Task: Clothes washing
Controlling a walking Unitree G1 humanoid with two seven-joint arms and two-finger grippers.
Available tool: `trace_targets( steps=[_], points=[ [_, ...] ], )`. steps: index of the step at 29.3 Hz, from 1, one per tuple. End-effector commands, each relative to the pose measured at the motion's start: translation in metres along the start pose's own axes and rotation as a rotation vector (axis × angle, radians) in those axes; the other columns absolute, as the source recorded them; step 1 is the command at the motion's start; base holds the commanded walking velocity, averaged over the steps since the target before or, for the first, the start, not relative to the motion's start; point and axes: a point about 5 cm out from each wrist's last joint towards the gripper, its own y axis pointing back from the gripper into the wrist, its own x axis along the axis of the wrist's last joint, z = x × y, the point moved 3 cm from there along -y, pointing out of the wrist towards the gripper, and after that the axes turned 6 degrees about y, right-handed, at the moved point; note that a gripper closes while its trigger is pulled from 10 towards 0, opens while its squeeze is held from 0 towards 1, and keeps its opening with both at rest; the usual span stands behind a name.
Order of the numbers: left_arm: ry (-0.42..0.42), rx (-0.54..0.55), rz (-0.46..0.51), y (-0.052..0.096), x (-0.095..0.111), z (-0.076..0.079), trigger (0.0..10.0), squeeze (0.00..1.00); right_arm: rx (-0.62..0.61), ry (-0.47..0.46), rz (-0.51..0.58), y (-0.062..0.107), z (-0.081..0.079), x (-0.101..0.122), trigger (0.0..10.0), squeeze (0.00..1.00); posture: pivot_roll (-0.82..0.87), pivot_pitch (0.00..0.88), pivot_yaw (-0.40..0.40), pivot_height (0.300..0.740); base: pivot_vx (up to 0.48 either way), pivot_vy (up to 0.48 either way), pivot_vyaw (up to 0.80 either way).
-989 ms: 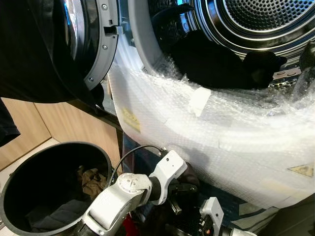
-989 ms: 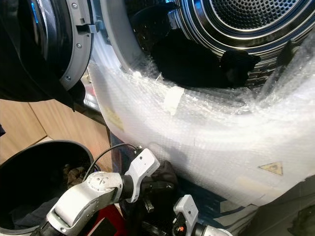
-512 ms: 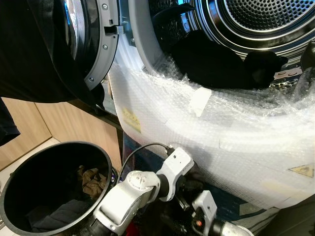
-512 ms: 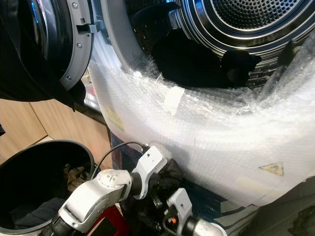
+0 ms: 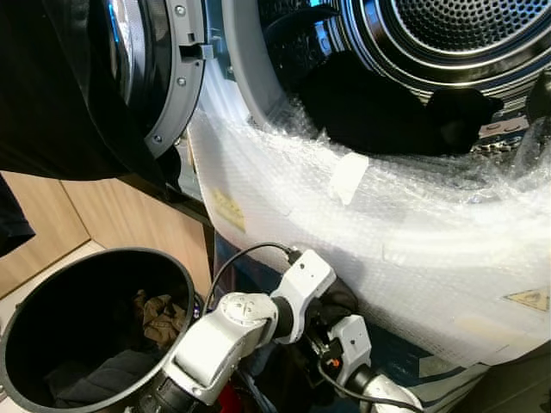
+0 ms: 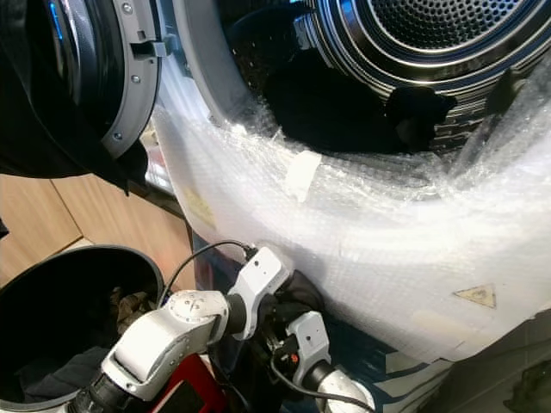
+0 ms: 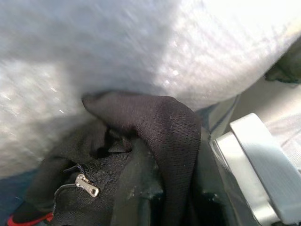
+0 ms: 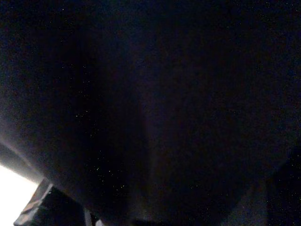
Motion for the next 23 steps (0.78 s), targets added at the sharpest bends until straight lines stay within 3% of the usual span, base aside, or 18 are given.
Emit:
trace_targets(
  steps=[1,6,10,11,12,23],
  points=[
    [-0.019,-0.087,0.01,-0.002,0.003,0.017,0.0,0.0,-0.187,-0.08,0.016,0.006,0.037,0.004,10.0,0.0,0.09,0.046,-0.021,0.74,0.0,0.0,0.0],
    [-0.015,-0.091,0.01,-0.003,0.003,0.018,0.0,0.0,-0.338,-0.127,0.042,0.005,0.053,0.009,10.0,0.0,0.09,0.046,-0.024,0.74,0.0,0.0,0.0],
    [-0.014,-0.094,0.009,-0.004,0.003,0.019,0.0,0.0,-0.365,-0.146,0.044,0.004,0.056,0.009,10.0,0.0,0.09,0.048,-0.026,0.74,0.0,0.0,0.0],
    [-0.014,-0.095,0.008,-0.004,0.003,0.02,0.0,0.0,-0.364,-0.137,0.043,0.003,0.055,0.009,6.7,0.0,0.09,0.047,-0.026,0.74,0.0,0.0,0.0],
    [-0.012,-0.096,0.008,-0.004,0.002,0.02,0.0,0.0,-0.385,-0.127,0.041,0.004,0.055,0.008,0.0,0.0,0.1,0.048,-0.03,0.74,0.0,0.0,0.0],
    [-0.011,-0.098,0.014,-0.004,0.002,0.021,0.0,0.0,-0.395,-0.11,0.044,0.0,0.055,0.009,0.0,0.0,0.1,0.047,-0.037,0.74,0.0,0.0,0.0]
  ],
)
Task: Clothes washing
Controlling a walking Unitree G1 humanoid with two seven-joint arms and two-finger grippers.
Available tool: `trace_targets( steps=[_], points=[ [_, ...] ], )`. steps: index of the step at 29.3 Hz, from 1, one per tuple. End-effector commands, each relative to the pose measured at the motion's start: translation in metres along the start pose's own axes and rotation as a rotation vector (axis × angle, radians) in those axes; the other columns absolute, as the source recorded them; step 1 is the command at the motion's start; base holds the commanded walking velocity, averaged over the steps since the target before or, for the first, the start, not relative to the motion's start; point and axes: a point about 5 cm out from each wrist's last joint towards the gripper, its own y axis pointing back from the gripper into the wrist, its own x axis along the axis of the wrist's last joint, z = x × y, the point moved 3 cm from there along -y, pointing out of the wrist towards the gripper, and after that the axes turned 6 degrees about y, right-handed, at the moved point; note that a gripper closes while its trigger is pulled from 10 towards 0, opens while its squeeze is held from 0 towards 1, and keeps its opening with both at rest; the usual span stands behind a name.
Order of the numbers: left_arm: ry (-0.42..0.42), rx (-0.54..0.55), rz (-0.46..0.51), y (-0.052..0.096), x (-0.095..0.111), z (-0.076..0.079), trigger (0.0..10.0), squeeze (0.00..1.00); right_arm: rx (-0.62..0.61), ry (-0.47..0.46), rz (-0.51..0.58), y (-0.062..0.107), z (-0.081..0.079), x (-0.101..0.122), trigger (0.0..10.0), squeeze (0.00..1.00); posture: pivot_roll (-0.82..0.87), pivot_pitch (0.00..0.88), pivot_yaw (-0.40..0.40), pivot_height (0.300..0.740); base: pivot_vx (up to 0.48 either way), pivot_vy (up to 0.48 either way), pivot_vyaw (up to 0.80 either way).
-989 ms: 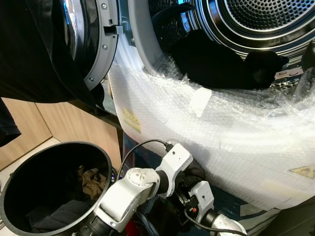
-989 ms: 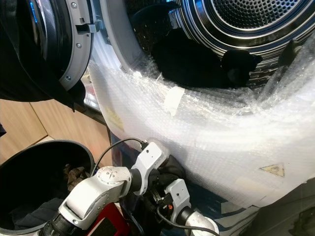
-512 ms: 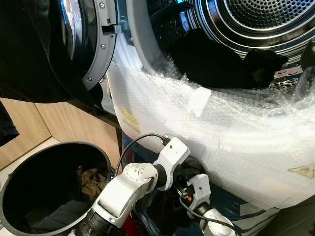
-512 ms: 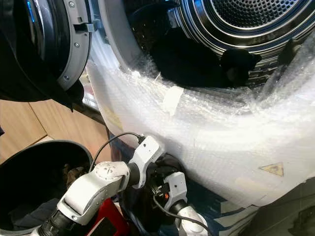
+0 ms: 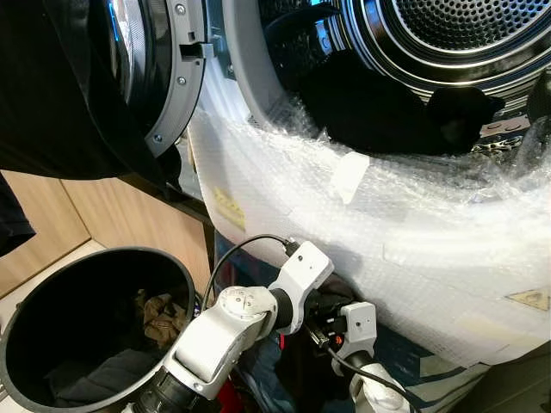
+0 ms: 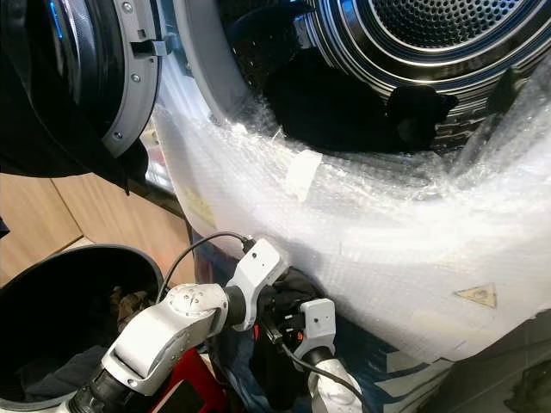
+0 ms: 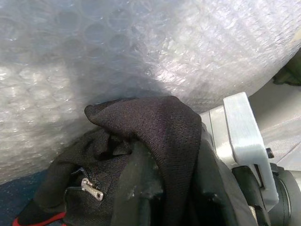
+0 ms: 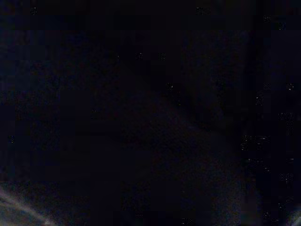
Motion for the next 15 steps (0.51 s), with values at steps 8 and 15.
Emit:
trace_targets(
  steps=[8,15],
  points=[
    [0.018,-0.115,0.006,0.0002,-0.0013,0.0219,0.0,0.0,-0.136,-0.022,0.037,-0.0007,0.0299,0.0115,0.0,0.0,0.1,0.048,-0.037,0.74,0.0,0.0,0.0],
    [0.019,-0.1,0.003,0.003,-0.0032,0.0182,0.0,0.0,-0.123,-0.019,0.049,0.0002,0.0282,0.0127,0.0,0.0,0.09,0.047,-0.036,0.74,0.0,0.0,0.0]
  ],
)
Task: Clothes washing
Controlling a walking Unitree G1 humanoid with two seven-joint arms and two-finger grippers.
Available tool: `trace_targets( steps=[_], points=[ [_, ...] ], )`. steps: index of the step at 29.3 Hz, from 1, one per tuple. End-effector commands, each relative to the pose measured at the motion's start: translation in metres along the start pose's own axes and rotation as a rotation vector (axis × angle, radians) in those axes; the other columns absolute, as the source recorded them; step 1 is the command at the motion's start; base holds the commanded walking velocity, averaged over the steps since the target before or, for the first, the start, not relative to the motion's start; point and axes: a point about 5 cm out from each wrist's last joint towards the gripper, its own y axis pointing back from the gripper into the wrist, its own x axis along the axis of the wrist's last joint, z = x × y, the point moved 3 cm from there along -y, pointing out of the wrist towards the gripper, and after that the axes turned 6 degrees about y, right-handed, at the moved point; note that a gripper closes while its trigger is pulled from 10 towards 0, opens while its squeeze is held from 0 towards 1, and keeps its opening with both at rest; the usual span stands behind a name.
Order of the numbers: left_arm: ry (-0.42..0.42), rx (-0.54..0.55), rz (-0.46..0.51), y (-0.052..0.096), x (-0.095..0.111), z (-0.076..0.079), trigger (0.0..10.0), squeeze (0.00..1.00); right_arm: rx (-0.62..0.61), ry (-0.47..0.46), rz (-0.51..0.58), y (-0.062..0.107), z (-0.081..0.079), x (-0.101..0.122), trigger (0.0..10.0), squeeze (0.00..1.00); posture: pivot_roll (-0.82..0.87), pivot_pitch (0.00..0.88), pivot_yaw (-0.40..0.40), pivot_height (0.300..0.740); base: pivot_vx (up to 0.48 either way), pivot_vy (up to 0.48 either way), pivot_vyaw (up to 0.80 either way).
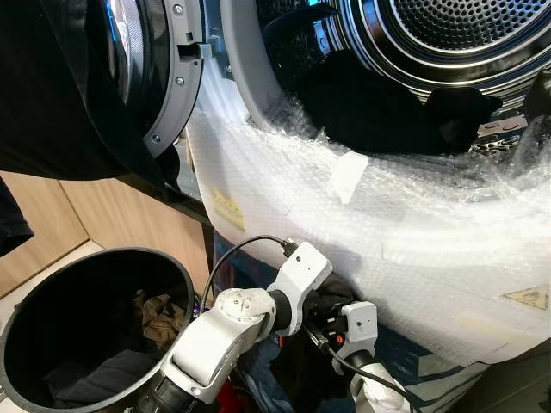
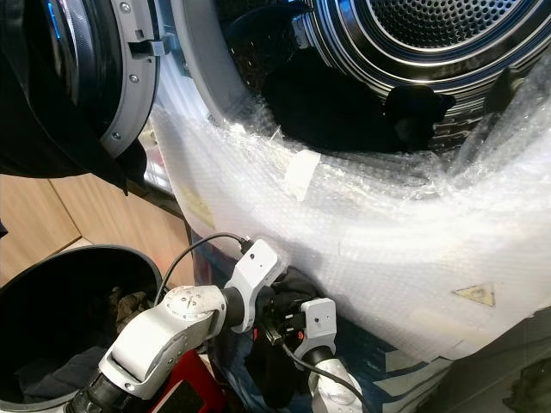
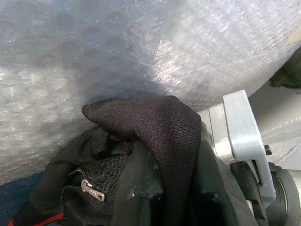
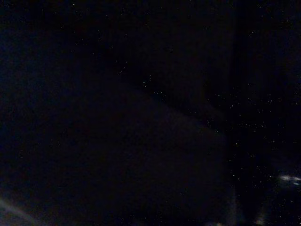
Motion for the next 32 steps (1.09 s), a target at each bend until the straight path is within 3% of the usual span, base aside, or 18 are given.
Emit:
trace_targets(
  steps=[1,9,15,25,26,27,29,30,31,32],
  points=[
    [0.013,-0.101,-0.011,0.0,-0.002,0.017,0.0,0.0,-0.114,-0.026,0.037,0.0,0.027,0.011,0.0,0.0,0.09,0.046,-0.036,0.74,0.0,0.0,0.0],
    [0.016,-0.101,-0.008,0.005,-0.003,0.018,0.0,0.0,-0.057,0.009,0.053,0.005,0.02,0.012,0.0,0.0,0.09,0.032,-0.033,0.74,0.0,0.0,0.0],
    [0.026,-0.091,-0.015,0.009,-0.007,0.02,0.0,0.0,0.003,0.038,0.055,0.018,0.015,0.008,0.0,0.0,0.08,0.019,-0.05,0.74,0.0,0.0,0.0],
    [0.004,-0.027,-0.027,0.028,-0.007,0.017,0.0,0.0,0.086,0.015,0.092,0.024,-0.001,0.017,0.0,0.0,0.09,0.0,-0.05,0.74,0.0,0.0,0.0],
    [0.008,-0.016,-0.027,0.03,-0.007,0.016,0.7,0.0,0.096,0.016,0.094,0.025,-0.002,0.018,0.0,0.0,0.09,0.0,-0.053,0.74,0.0,0.0,0.0],
    [0.008,-0.016,-0.027,0.03,-0.007,0.016,0.7,0.0,0.096,0.016,0.094,0.025,-0.002,0.018,0.0,0.0,0.09,0.0,-0.053,0.74,0.0,0.0,0.0],
    [0.016,-0.004,-0.032,0.034,-0.009,0.014,5.3,0.0,0.119,0.0,0.09,0.028,-0.005,0.018,0.0,0.0,0.09,0.0,-0.054,0.74,0.0,0.0,0.0],
    [0.016,-0.004,-0.032,0.034,-0.009,0.014,5.3,0.0,0.119,0.0,0.09,0.028,-0.005,0.018,0.0,0.0,0.09,0.0,-0.054,0.74,0.0,0.0,0.0],
    [0.028,0.001,-0.033,0.036,-0.011,0.014,6.9,0.0,0.138,-0.023,0.091,0.03,-0.007,0.019,0.0,0.0,0.09,0.0,-0.057,0.74,0.0,0.0,0.0],
    [0.024,0.027,-0.045,0.038,-0.016,0.01,10.0,0.0,0.161,-0.022,0.099,0.031,-0.011,0.021,0.0,0.0,0.1,0.0,-0.058,0.74,0.0,0.0,0.0]
  ],
)
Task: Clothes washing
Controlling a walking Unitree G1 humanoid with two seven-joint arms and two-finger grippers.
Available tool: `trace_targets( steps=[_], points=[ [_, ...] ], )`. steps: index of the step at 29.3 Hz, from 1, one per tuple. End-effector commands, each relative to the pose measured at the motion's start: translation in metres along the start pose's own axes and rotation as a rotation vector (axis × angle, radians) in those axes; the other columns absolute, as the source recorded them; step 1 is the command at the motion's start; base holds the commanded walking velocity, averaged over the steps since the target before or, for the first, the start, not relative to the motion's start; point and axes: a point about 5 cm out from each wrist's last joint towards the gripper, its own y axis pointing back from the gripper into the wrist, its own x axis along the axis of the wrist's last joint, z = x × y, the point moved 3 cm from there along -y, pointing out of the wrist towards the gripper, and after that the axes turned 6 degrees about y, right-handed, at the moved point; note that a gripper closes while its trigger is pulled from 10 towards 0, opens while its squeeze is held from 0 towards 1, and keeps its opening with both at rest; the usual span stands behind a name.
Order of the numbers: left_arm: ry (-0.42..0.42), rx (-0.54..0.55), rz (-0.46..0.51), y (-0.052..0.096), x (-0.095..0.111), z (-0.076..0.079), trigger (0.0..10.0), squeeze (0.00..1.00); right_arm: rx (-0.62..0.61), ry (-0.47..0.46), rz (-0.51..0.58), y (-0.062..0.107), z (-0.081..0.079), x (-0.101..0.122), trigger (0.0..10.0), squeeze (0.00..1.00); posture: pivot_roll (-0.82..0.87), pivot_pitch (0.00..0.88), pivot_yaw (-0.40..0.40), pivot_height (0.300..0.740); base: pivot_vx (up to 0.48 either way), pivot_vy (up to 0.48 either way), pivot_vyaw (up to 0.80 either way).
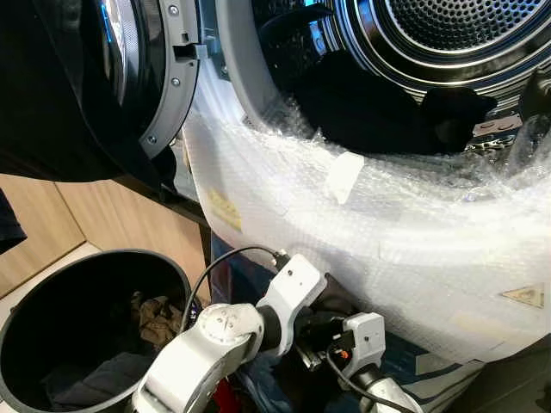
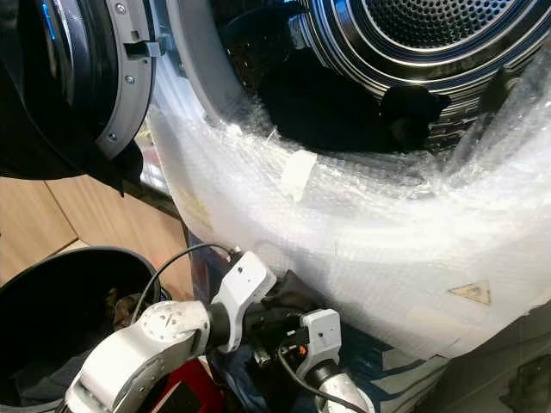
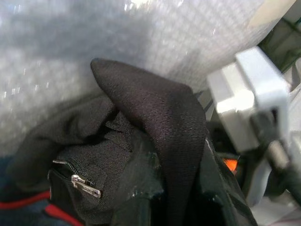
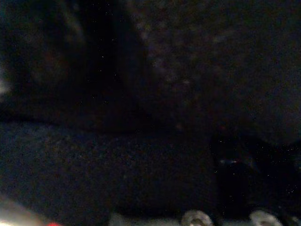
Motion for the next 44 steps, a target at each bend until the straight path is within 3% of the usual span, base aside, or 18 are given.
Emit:
trace_targets(
  steps=[1,3,4,5,6,12,18,21,23,27,30,32,36,37,38,41,44],
  points=[
    [0.01,0.028,-0.015,0.005,-0.004,-0.004,10.0,0.0,0.006,-0.007,0.044,0.0,0.001,0.011,0.0,0.0,0.1,0.0,-0.058,0.74,0.0,0.0,0.0],
    [0.002,0.065,-0.026,0.011,-0.007,-0.01,10.0,0.0,0.033,0.0,0.045,0.0,-0.004,0.013,0.0,0.0,0.11,0.0,-0.058,0.74,0.0,0.0,0.0],
    [-0.017,0.125,-0.007,0.015,-0.001,-0.019,10.0,0.09,0.037,-0.006,0.045,-0.001,-0.005,0.013,0.0,0.0,0.11,0.0,-0.059,0.74,0.0,0.0,0.0],
    [-0.023,0.15,0.004,0.016,0.001,-0.022,10.0,0.09,0.036,-0.007,0.043,-0.001,-0.005,0.012,0.0,0.0,0.11,0.0,-0.059,0.74,0.0,0.0,0.0],
    [-0.023,0.182,0.025,0.019,0.008,-0.027,10.0,1.0,0.036,-0.01,0.043,-0.001,-0.006,0.012,0.0,0.0,0.11,0.0,-0.058,0.74,0.0,0.0,0.0],
    [0.004,0.284,0.121,0.033,0.024,-0.045,10.0,1.0,0.045,-0.018,0.034,0.001,-0.006,0.012,0.0,0.0,0.11,0.0,-0.061,0.74,0.0,0.0,0.0],
    [0.015,0.464,0.11,0.073,0.015,-0.082,10.0,1.0,0.069,-0.019,0.025,0.005,-0.009,0.01,0.0,0.0,0.13,0.0,-0.069,0.74,0.0,0.0,0.0],
    [0.027,0.455,0.108,0.079,0.013,-0.08,10.0,1.0,0.089,-0.011,0.014,0.006,-0.012,0.007,0.0,0.0,0.14,0.0,-0.07,0.74,0.0,0.0,0.0],
    [-0.009,0.45,0.078,0.082,0.008,-0.079,10.0,1.0,0.155,-0.001,0.008,0.009,-0.02,0.006,0.0,0.0,0.14,0.0,-0.071,0.74,0.0,0.0,0.0],
    [-0.031,0.682,0.094,0.102,0.001,-0.107,10.0,1.0,0.241,0.003,0.005,0.019,-0.024,0.006,0.0,0.0,0.14,0.0,-0.071,0.74,0.0,0.0,0.0],
    [-0.097,0.75,0.085,0.108,-0.003,-0.114,10.0,1.0,0.299,0.02,0.005,0.023,-0.027,0.007,0.0,0.0,0.14,0.0,-0.071,0.74,0.0,0.0,0.0],
    [-0.083,0.851,0.134,0.116,-0.007,-0.123,10.0,1.0,0.394,0.04,0.01,0.029,-0.034,0.01,0.0,0.0,0.13,0.0,-0.073,0.74,0.0,0.0,0.0],
    [-0.11,0.938,0.193,0.122,-0.013,-0.132,10.0,1.0,0.46,0.034,0.033,0.031,-0.039,0.02,0.0,0.0,0.14,0.0,-0.071,0.74,0.0,0.0,0.0],
    [-0.135,0.967,0.218,0.124,-0.02,-0.133,10.0,0.31,0.486,0.017,0.06,0.032,-0.042,0.028,0.0,0.0,0.13,0.003,-0.069,0.74,0.0,0.0,0.0],
    [-0.132,1.001,0.227,0.128,-0.026,-0.135,10.0,0.0,0.503,-0.007,0.083,0.033,-0.045,0.035,0.0,0.0,0.13,0.002,-0.069,0.74,0.0,0.0,0.0],
    [-0.149,1.056,0.239,0.134,-0.037,-0.136,10.0,0.0,0.579,-0.045,0.139,0.038,-0.054,0.055,0.0,0.0,0.13,0.008,-0.07,0.74,0.0,0.0,0.0],
    [-0.207,1.041,0.32,0.129,-0.029,-0.13,10.0,0.0,0.737,-0.066,0.228,0.048,-0.071,0.09,0.0,0.0,0.13,0.009,-0.073,0.74,0.0,0.0,0.0]
  ],
)
